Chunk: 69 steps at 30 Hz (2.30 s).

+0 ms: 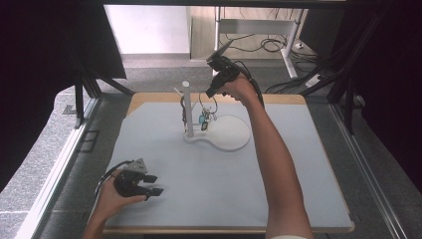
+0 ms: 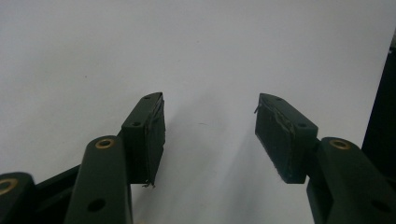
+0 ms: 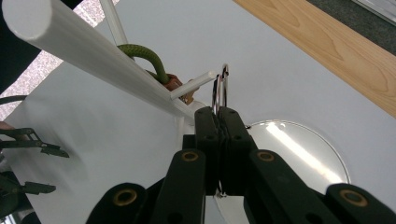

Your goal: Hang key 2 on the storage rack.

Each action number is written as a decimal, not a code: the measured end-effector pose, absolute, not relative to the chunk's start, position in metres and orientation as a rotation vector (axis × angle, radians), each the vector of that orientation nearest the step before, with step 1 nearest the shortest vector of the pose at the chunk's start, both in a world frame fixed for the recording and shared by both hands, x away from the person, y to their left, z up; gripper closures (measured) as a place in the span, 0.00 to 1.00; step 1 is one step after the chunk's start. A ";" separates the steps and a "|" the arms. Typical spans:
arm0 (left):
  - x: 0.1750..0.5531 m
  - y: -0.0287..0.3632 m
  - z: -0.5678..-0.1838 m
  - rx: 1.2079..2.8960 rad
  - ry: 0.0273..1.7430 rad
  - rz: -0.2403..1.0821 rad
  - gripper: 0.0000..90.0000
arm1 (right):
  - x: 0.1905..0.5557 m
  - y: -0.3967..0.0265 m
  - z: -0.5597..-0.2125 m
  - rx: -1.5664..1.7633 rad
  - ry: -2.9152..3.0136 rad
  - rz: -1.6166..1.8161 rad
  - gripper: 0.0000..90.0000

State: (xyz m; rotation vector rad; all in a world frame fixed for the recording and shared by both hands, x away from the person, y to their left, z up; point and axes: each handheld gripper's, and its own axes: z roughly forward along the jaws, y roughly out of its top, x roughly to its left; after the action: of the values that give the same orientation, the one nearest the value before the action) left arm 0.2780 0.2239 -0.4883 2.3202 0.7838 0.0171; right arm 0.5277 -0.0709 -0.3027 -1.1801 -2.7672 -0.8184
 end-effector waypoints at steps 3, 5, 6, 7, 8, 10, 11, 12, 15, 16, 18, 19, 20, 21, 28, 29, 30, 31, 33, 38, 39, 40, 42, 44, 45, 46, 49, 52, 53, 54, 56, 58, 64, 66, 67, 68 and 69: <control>0.278 0.224 -0.488 2.321 0.783 0.017 0.48 | 0.528 -0.067 -0.304 -1.178 -2.775 -0.811 0.98; 0.278 0.224 -0.489 2.324 0.783 0.017 0.48 | 0.529 -0.065 -0.305 -1.174 -2.774 -0.810 0.98; 0.278 0.223 -0.489 2.323 0.783 0.016 0.48 | 0.529 -0.064 -0.306 -1.175 -2.778 -0.807 0.98; 0.278 0.223 -0.489 2.323 0.783 0.015 0.48 | 0.529 -0.063 -0.307 -1.173 -2.779 -0.808 0.98; 0.278 0.223 -0.489 2.323 0.782 0.014 0.48 | 0.528 -0.062 -0.307 -1.171 -2.780 -0.810 0.98; 0.278 0.223 -0.489 2.323 0.783 0.013 0.48 | 0.528 -0.060 -0.308 -1.170 -2.781 -0.814 0.98; 0.278 0.223 -0.489 2.323 0.782 0.011 0.48 | 0.528 -0.059 -0.309 -1.169 -2.779 -0.814 0.98; 0.278 0.223 -0.489 2.323 0.782 0.011 0.48 | 0.528 -0.057 -0.310 -1.169 -2.781 -0.812 0.98; 0.278 0.223 -0.489 2.326 0.778 0.018 0.48 | 0.528 -0.052 -0.313 -1.150 -2.781 -0.801 0.98; 0.278 0.223 -0.489 2.326 0.777 0.018 0.48 | 0.528 -0.051 -0.315 -1.146 -2.782 -0.800 0.98; 0.279 0.223 -0.489 2.330 0.775 0.017 0.48 | 0.526 -0.049 -0.318 -1.138 -2.778 -0.799 0.98; 0.279 0.223 -0.489 2.330 0.775 0.016 0.48 | 0.526 -0.048 -0.320 -1.134 -2.774 -0.798 0.98; 0.279 0.223 -0.489 2.333 0.773 0.015 0.48 | 0.526 -0.047 -0.322 -1.135 -2.768 -0.797 0.98; 0.279 0.223 -0.489 2.334 0.773 0.015 0.48 | 0.525 -0.047 -0.324 -1.134 -2.768 -0.791 0.98; 0.279 0.222 -0.490 2.337 0.774 0.014 0.48 | 0.521 -0.043 -0.333 -1.106 -2.768 -0.748 0.98; 0.279 0.222 -0.490 2.336 0.774 0.015 0.48 | 0.520 -0.042 -0.334 -1.102 -2.769 -0.746 0.98; 0.279 0.221 -0.490 2.336 0.774 0.015 0.48 | 0.520 -0.042 -0.335 -1.102 -2.766 -0.744 0.98; 0.279 0.221 -0.490 2.338 0.775 0.015 0.48 | 0.520 -0.042 -0.337 -1.095 -2.765 -0.747 0.98; 0.279 0.220 -0.491 2.339 0.775 0.013 0.48 | 0.519 -0.042 -0.340 -1.087 -2.747 -0.762 0.97; 0.279 0.219 -0.492 2.334 0.776 0.017 0.48 | 0.514 -0.042 -0.347 -1.083 -2.719 -0.791 0.97; 0.279 0.219 -0.491 2.334 0.774 0.018 0.48 | 0.513 -0.042 -0.348 -1.073 -2.727 -0.791 0.97; 0.279 0.219 -0.491 2.333 0.774 0.016 0.48 | 0.513 -0.042 -0.348 -1.075 -2.727 -0.792 0.96; 0.279 0.219 -0.491 2.331 0.779 0.019 0.48 | 0.511 -0.042 -0.349 -1.071 -2.728 -0.796 0.96; 0.278 0.220 -0.490 2.324 0.777 0.027 0.49 | 0.509 -0.042 -0.351 -1.061 -2.733 -0.781 0.94; 0.278 0.220 -0.490 2.322 0.776 0.029 0.49 | 0.508 -0.042 -0.350 -1.064 -2.735 -0.786 0.93; 0.278 0.220 -0.490 2.320 0.775 0.030 0.49 | 0.508 -0.043 -0.350 -1.058 -2.744 -0.794 0.92; 0.279 0.221 -0.490 2.317 0.780 0.032 0.49 | 0.506 -0.046 -0.348 -1.073 -2.729 -0.816 0.90; 0.279 0.221 -0.489 2.315 0.787 0.036 0.49 | 0.504 -0.052 -0.346 -1.065 -2.733 -0.827 0.86; 0.279 0.221 -0.489 2.316 0.789 0.037 0.49 | 0.503 -0.053 -0.346 -1.068 -2.732 -0.834 0.84; 0.280 0.221 -0.489 2.311 0.793 0.039 0.49 | 0.502 -0.056 -0.345 -1.065 -2.742 -0.837 0.82; 0.280 0.220 -0.490 2.309 0.797 0.040 0.49 | 0.498 -0.063 -0.342 -1.057 -2.749 -0.858 0.75; 0.280 0.220 -0.490 2.313 0.799 0.043 0.49 | 0.493 -0.070 -0.340 -1.071 -2.753 -0.883 0.69; 0.279 0.219 -0.490 2.312 0.810 0.041 0.48 | 0.472 -0.102 -0.341 -1.111 -2.749 -0.983 0.56; 0.279 0.220 -0.489 2.309 0.814 0.044 0.48 | 0.465 -0.112 -0.343 -1.110 -2.751 -1.024 0.54; 0.279 0.221 -0.489 2.312 0.811 0.044 0.48 | 0.459 -0.120 -0.345 -1.098 -2.748 -1.048 0.54; 0.279 0.221 -0.489 2.293 0.824 0.042 0.48 | 0.455 -0.126 -0.347 -1.092 -2.746 -1.063 0.53; 0.279 0.222 -0.488 2.291 0.822 0.044 0.48 | 0.452 -0.130 -0.349 -1.091 -2.749 -1.077 0.53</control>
State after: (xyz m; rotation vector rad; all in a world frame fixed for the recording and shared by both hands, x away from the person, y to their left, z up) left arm 0.2789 0.2215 -0.4883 2.2906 0.8222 0.0444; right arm 0.4519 -0.1303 -0.3490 -1.0907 -2.7487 -1.0774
